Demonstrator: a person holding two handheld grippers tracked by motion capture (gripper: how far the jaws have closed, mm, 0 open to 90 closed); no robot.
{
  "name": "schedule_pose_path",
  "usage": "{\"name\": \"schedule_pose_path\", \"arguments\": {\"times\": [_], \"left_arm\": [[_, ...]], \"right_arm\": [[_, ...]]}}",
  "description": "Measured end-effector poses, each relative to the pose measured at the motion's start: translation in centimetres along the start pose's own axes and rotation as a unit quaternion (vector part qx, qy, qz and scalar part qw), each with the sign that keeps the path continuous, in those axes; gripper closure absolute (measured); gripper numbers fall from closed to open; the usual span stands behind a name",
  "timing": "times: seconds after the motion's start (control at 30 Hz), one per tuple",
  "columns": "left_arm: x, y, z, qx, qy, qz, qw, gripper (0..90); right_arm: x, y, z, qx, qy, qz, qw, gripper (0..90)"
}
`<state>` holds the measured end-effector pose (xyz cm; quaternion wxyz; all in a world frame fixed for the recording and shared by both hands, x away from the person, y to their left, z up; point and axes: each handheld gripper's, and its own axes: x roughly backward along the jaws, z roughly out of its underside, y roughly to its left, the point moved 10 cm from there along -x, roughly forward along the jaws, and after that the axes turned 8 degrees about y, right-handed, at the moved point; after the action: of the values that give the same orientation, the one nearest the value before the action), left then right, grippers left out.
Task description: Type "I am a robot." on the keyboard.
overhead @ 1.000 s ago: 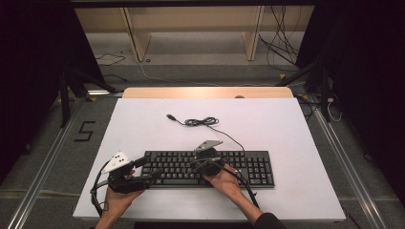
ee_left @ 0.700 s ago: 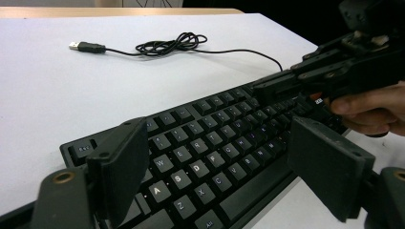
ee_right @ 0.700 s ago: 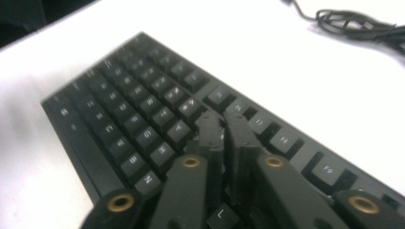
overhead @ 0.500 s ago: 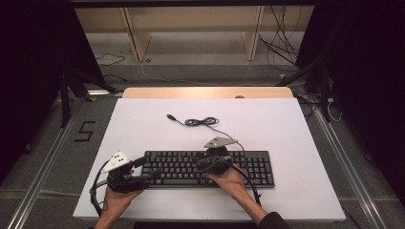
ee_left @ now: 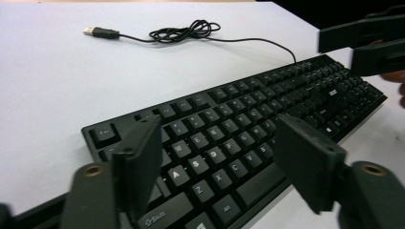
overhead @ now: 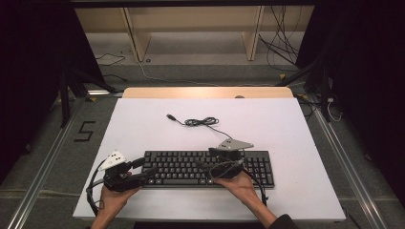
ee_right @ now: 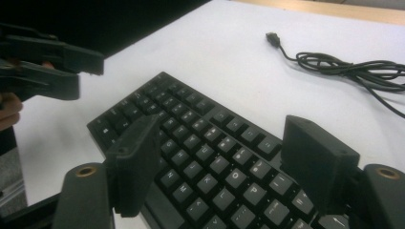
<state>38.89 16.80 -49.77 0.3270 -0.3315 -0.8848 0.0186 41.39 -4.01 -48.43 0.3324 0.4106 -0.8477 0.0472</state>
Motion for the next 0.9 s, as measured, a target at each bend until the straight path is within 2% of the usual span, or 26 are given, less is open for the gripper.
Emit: {"name": "schedule_pose_path", "arguments": {"times": [0.1, 0.2, 0.23, 0.27, 0.3, 0.33, 0.47, 0.5, 0.53, 0.57, 0.6, 0.63, 0.77, 0.9], "left_arm": [[0.1, 0.5, 0.2, 0.005, 0.006, -0.009, 0.9999, 44.3], [0.3, 1.0, 0.5, 0.011, 0.015, -0.015, 0.9997, 47.8], [0.3, 1.1, 0.6, 0.012, 0.017, -0.017, 0.9996, 52.3], [0.3, 1.3, 0.7, 0.012, 0.021, -0.02, 0.9995, 52.3], [0.4, 1.4, 0.8, 0.014, 0.023, -0.023, 0.9994, 57.7], [0.4, 1.5, 1.0, 0.013, 0.026, -0.023, 0.9993, 57.7], [0.4, 2.1, 1.6, 0.011, 0.048, -0.035, 0.9982, 69.5], [0.3, 2.1, 1.8, 0.01, 0.053, -0.037, 0.9979, 74.9], [0.3, 2.2, 1.9, 0.008, 0.059, -0.038, 0.9975, 74.9], [0.2, 2.3, 2.0, 0.007, 0.063, -0.041, 0.9972, 80.0], [0.1, 2.3, 2.2, 0.004, 0.071, -0.042, 0.9966, 80.0], [0.0, 2.3, 2.3, 0.003, 0.076, -0.043, 0.9962, 84.3], [-0.3, 2.6, 2.8, 0.003, 0.094, -0.044, 0.9946, 88.7], [-0.7, 2.7, 3.2, 0.006, 0.105, -0.043, 0.9936, 88.9]], "right_arm": [[1.0, 0.0, 0.2, -0.002, -0.011, -0.001, 0.9999, 28.7], [1.4, 0.0, 0.4, -0.003, -0.015, -0.002, 0.9999, 28.4], [1.8, 0.0, 0.5, 0.0, -0.018, -0.003, 0.9998, 28.2], [1.8, 0.0, 0.5, 0.0, -0.018, -0.003, 0.9998, 28.2], [2.0, 0.2, 0.7, -0.001, -0.017, -0.004, 0.9998, 27.9], [2.0, 0.2, 0.7, -0.001, -0.017, -0.004, 0.9998, 27.9], [2.3, 0.3, 0.9, 0.001, -0.019, -0.005, 0.9998, 26.8], [2.5, 0.4, 1.0, 0.001, -0.021, -0.006, 0.9998, 26.5], [2.5, 0.4, 1.0, 0.001, -0.021, -0.006, 0.9998, 26.5], [2.6, 0.5, 1.1, 0.003, -0.022, -0.005, 0.9997, 25.8], [2.6, 0.5, 1.1, 0.003, -0.022, -0.005, 0.9997, 25.8], [2.7, 0.6, 1.2, 0.004, -0.023, -0.006, 0.9997, 25.2], [3.0, 0.8, 1.4, 0.006, -0.024, -0.007, 0.9997, 24.9], [3.3, 0.9, 1.6, 0.01, -0.027, -0.004, 0.9996, 24.7]]}}
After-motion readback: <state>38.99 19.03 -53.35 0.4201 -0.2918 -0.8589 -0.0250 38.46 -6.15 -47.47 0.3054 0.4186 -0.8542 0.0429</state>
